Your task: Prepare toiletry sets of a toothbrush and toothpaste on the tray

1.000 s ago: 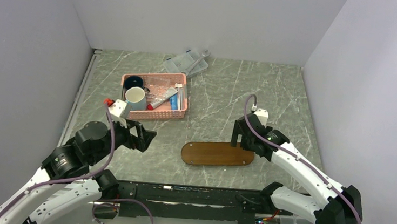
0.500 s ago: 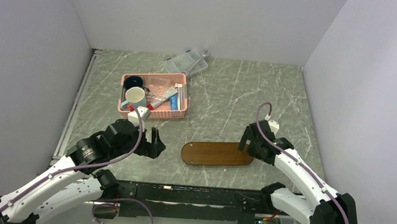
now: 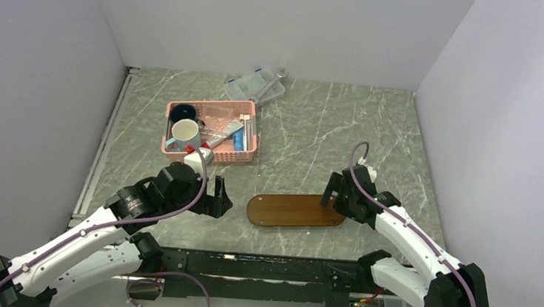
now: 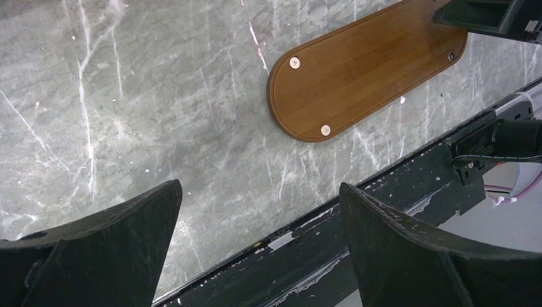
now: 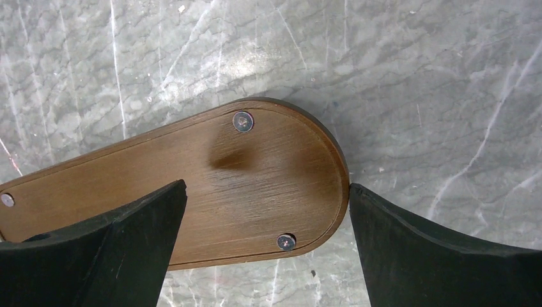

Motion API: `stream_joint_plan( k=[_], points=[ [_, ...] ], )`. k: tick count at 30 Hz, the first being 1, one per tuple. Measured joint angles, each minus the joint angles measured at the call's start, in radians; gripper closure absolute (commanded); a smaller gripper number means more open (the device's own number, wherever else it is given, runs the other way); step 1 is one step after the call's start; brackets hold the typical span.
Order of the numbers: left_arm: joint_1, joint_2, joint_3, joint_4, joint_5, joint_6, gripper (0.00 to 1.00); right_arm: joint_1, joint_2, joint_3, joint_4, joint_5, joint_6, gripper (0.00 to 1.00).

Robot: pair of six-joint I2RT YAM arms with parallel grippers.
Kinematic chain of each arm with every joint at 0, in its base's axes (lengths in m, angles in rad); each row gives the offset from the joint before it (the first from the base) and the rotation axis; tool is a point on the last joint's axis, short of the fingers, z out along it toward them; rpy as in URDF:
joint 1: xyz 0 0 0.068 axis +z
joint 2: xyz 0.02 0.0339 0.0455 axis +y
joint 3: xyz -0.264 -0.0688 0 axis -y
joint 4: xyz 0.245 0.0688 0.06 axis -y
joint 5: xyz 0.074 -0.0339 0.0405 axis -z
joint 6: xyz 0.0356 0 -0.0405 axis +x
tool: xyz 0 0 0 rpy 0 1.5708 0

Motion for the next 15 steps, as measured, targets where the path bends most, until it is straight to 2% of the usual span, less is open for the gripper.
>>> stream_joint_plan(
  k=[10, 15],
  points=[
    [0.000, 0.011, -0.032, 0.003, -0.011, -0.030, 0.01, 0.008, 0.013, -0.029, 0.057, -0.093, -0.026, 0.04],
    [0.000, 0.032, -0.049, 0.000, -0.030, -0.062, 0.01, 0.065, 0.033, -0.031, 0.080, -0.107, -0.024, 0.06]
  ],
)
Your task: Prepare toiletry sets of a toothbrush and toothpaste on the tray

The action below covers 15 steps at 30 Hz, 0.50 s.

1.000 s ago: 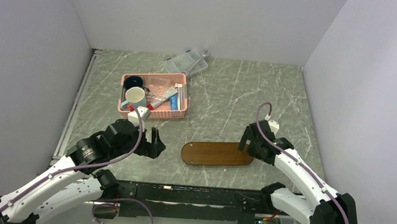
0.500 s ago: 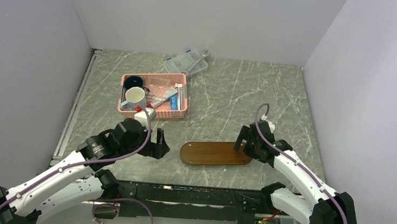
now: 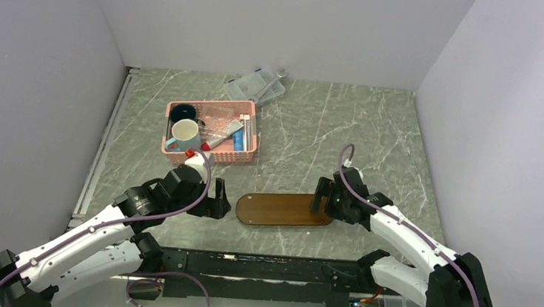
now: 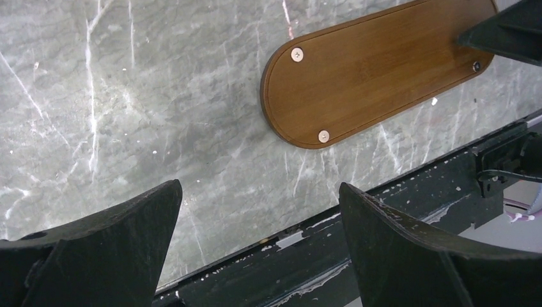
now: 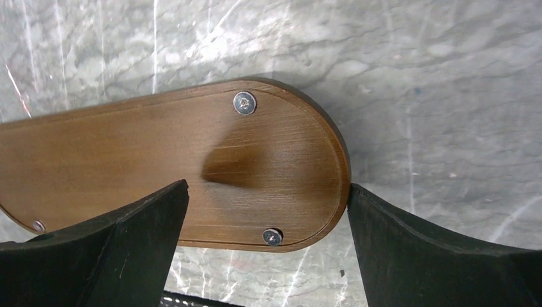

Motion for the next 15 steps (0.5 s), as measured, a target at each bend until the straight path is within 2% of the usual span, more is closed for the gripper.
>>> stream_joint_plan(
  k=[15],
  points=[
    [0.102, -0.019, -0.076, -0.016, -0.028, -0.064, 0.01, 0.257, 0.085, 0.035, 0.015, 0.043, 0.074, 0.07]
  ],
)
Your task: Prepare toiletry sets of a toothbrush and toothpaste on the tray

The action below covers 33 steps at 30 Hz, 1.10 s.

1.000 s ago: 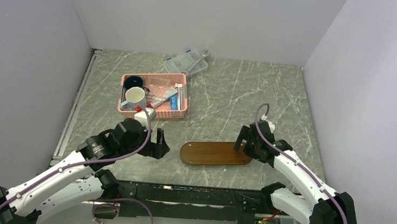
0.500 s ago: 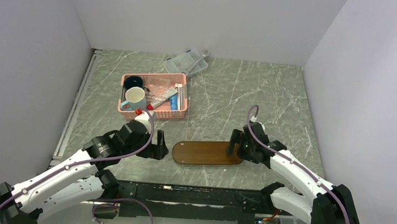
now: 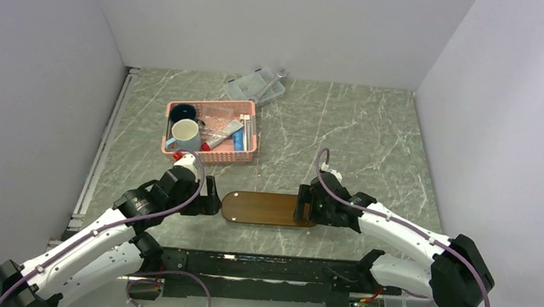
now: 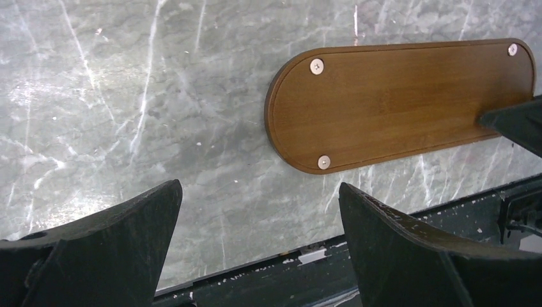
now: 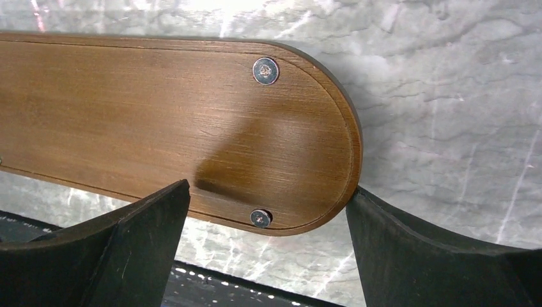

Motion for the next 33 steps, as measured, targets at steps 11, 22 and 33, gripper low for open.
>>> stream_joint_plan(
  k=[11, 22, 33],
  points=[
    [0.094, -0.002, -0.025, 0.008, 0.021, 0.003, 0.01, 0.064, 0.014, 0.097, -0.083, 0.119, 0.026, 0.02],
    [0.113, -0.003, 0.008, -0.017, 0.035, 0.022, 0.01, 0.064, 0.067, 0.334, -0.207, 0.246, -0.030, 0.02],
    [0.114, -0.072, 0.204, -0.114, 0.007, 0.113, 0.01, 0.064, 0.331, 0.694, -0.227, 0.269, -0.149, 0.04]
  ],
)
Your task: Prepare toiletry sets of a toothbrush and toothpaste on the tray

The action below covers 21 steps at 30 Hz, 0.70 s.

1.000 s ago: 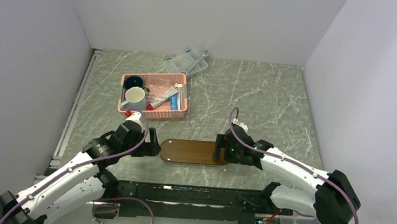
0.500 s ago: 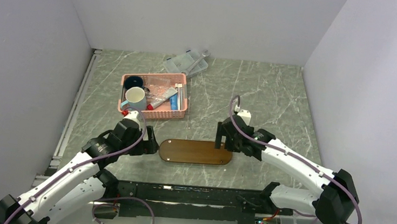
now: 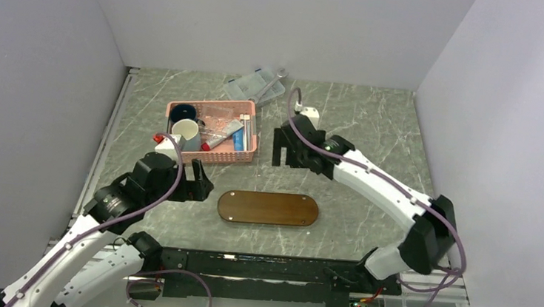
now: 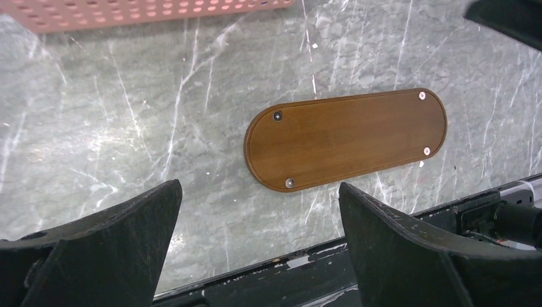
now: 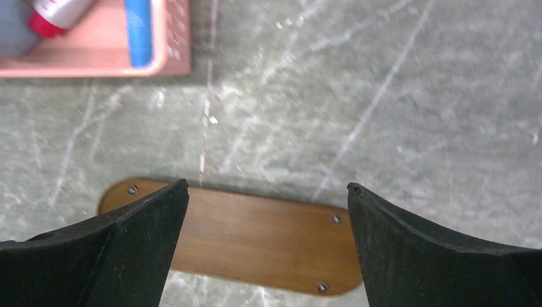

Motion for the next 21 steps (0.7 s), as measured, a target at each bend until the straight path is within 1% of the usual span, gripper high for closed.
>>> stream_joint_plan(
  k=[4, 8, 13, 21],
  points=[
    [0.000, -0.033, 0.059, -0.046, -0.008, 0.045, 0.01, 0.000, 0.143, 0.167, 0.003, -0.004, -0.042, 0.08],
    [0.000, -0.084, 0.085, -0.069, -0.008, 0.087, 0.01, 0.000, 0.281, 0.313, 0.005, -0.015, -0.075, 0.11],
    [0.000, -0.142, 0.088, -0.075, 0.000, 0.138, 0.01, 0.000, 0.425, 0.454, -0.002, -0.024, -0.108, 0.13],
    [0.000, -0.233, 0.062, -0.056, 0.020, 0.172, 0.01, -0.017, 0.634, 0.678, -0.016, -0.063, -0.135, 0.22]
  ],
)
